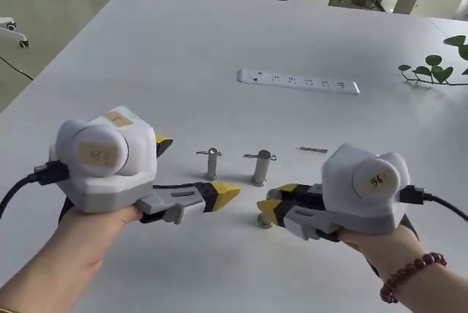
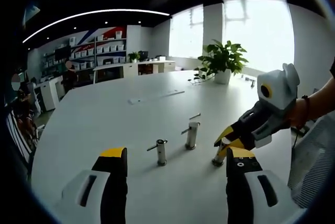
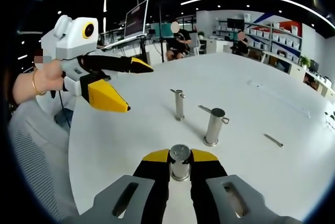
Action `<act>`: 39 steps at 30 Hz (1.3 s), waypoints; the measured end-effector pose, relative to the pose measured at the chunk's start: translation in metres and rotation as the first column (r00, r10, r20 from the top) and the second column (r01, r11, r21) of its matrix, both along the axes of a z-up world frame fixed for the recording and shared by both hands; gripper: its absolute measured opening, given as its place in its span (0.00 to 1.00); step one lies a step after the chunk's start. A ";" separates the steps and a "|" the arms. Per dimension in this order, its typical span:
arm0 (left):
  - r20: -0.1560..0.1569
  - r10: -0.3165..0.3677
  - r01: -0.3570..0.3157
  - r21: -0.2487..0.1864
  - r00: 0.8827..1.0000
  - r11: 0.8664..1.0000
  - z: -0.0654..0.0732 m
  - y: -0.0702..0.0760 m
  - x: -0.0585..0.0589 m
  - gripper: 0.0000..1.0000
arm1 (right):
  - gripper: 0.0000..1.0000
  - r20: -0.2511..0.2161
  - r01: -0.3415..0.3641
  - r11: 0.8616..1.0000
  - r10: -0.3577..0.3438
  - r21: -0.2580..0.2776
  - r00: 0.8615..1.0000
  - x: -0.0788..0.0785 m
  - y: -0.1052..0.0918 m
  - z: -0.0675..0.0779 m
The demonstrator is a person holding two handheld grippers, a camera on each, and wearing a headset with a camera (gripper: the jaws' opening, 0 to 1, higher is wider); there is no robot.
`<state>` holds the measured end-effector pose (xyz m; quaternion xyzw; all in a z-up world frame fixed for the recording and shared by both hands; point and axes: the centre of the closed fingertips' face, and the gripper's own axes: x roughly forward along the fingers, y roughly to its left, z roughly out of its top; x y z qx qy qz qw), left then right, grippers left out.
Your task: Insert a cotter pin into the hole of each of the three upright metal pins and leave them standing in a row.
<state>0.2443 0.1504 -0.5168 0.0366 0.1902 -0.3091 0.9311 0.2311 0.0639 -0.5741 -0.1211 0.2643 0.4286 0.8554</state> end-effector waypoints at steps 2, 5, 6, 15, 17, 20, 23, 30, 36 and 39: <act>0.005 0.000 0.000 -0.003 1.000 1.000 0.002 0.000 0.000 0.77 | 0.09 0.008 0.003 1.000 -0.003 0.001 1.000 -0.001 0.000 0.000; 0.005 -0.002 0.002 -0.003 1.000 1.000 0.002 -0.001 0.000 0.77 | 0.09 0.000 0.023 0.999 -0.023 0.024 1.000 0.000 0.001 0.000; 0.003 -0.003 0.003 -0.001 1.000 1.000 0.001 -0.001 -0.001 0.77 | 0.09 -0.005 0.028 0.999 -0.028 0.031 1.000 0.000 0.001 0.000; 0.001 -0.016 0.016 0.010 1.000 1.000 0.000 -0.005 -0.002 0.77 | 0.11 -0.031 0.062 0.997 -0.060 0.043 0.998 -0.003 -0.001 -0.006; 0.001 -0.014 0.014 0.010 1.000 1.000 -0.001 -0.004 -0.002 0.77 | 0.13 -0.037 0.073 0.996 -0.071 0.051 0.997 -0.003 -0.002 -0.005; 0.002 -0.014 0.014 0.011 1.000 1.000 0.000 -0.004 -0.002 0.77 | 0.16 -0.042 0.085 0.994 -0.082 0.063 0.996 -0.004 -0.003 -0.003; 0.003 -0.012 0.012 0.017 1.000 1.000 -0.001 -0.003 -0.002 0.77 | 0.17 -0.048 0.101 0.992 -0.097 0.081 0.994 -0.006 -0.007 0.001; 0.016 -0.017 0.017 0.021 1.000 1.000 0.001 -0.004 -0.002 0.77 | 0.20 -0.057 0.114 0.990 -0.109 0.088 0.992 -0.007 -0.020 0.010; 0.018 -0.016 0.016 0.016 1.000 1.000 0.003 -0.005 -0.002 0.77 | 0.20 -0.064 0.104 0.992 -0.100 0.067 0.993 -0.004 -0.038 0.018; 0.019 -0.019 0.019 0.018 1.000 1.000 0.003 -0.005 -0.002 0.77 | 0.19 -0.053 0.119 0.992 -0.116 0.051 0.992 0.003 -0.050 0.022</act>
